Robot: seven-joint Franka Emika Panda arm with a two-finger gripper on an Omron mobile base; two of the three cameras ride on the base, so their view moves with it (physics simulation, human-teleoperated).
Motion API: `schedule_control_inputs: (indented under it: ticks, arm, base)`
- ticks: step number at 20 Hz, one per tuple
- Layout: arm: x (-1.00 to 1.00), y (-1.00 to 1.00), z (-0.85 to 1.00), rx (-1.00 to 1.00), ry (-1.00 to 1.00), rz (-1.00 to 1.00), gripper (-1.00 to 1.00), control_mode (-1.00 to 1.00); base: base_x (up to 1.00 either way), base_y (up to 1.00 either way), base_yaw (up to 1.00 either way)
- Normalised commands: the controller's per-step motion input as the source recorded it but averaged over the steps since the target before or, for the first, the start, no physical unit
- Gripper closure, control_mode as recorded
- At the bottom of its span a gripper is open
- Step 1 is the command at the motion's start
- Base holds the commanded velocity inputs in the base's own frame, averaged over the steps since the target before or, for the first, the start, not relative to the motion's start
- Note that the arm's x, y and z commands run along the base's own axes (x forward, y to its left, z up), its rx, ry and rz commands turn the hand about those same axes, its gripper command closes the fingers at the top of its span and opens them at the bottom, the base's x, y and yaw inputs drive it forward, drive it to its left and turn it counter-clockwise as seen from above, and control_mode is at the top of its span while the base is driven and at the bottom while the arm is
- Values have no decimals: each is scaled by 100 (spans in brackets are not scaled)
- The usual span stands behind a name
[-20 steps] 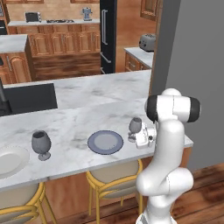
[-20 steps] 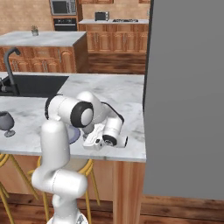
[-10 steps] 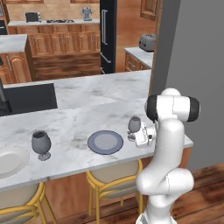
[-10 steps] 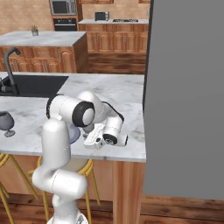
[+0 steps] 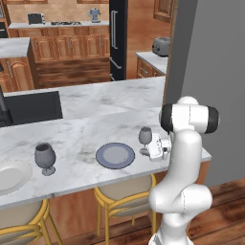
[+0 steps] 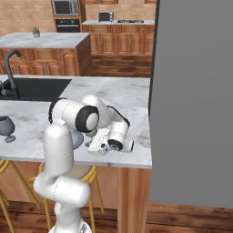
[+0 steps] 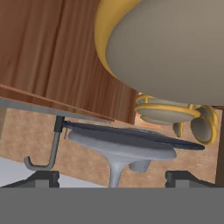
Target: Retrieve the wine glasses from the counter and place one next to each plate.
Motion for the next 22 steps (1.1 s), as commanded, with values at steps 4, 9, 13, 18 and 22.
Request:
schedule_control_inputs:
  ticks: [4,9,13,18,22]
  arm:
    - [-4,-54,0,0,0,-7,-100,-100]
    - [-36,-86,16,2,-1,-22,-100,-100]
    - [-67,-56,81,8,-11,-15,-100,-100]
    - [-57,-6,100,1,-17,0,-100,-100]
    - [-62,0,100,0,-17,0,-100,-100]
  base:
    - [0,0,0]
    - [0,0,0]
    - [0,0,0]
    - [0,0,0]
    - [0,0,0]
